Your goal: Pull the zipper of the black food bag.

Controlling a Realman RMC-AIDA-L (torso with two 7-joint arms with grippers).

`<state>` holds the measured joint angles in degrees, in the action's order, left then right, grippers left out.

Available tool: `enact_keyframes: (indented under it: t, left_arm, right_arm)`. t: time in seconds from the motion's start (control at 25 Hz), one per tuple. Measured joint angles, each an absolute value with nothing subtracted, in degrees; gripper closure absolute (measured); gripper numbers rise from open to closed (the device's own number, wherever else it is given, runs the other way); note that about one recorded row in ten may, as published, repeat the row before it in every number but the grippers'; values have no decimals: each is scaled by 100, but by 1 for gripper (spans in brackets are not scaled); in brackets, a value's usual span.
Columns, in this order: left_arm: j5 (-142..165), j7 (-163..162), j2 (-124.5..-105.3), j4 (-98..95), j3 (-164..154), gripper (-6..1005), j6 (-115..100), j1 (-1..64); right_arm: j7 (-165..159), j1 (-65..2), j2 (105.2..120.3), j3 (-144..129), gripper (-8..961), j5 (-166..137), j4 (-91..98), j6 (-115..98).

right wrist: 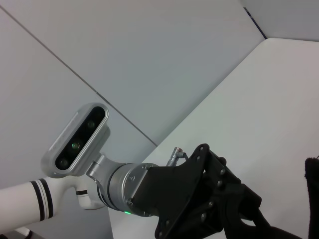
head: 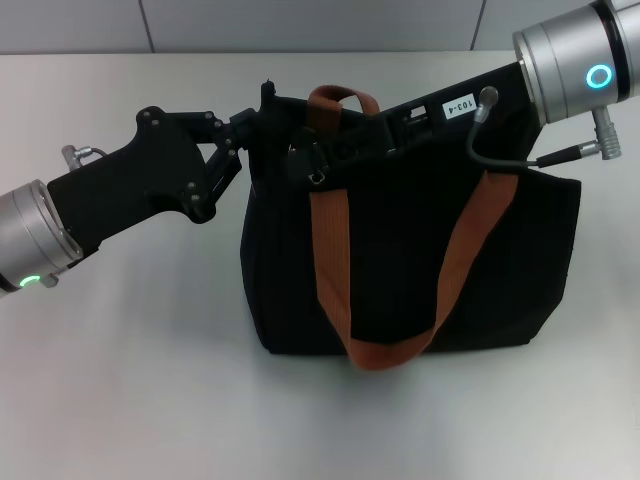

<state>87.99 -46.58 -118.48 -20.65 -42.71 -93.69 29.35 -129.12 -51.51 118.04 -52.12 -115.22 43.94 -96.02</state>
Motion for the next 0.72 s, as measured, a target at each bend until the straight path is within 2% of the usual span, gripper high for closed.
enact_keyframes:
  t: [0.64, 0.72]
  left_arm:
    - [8797, -4658, -11847, -2053, -4271, 983, -9369, 2935]
    - [8797, -4658, -11847, -2049, -4271, 983, -9369, 2935]
  right_arm:
    - [-12911, -5150, 11804, -5212, 541, -11523, 4394, -9598]
    - [-12912, -5147, 11804, -5212, 583, -11523, 4394, -9602]
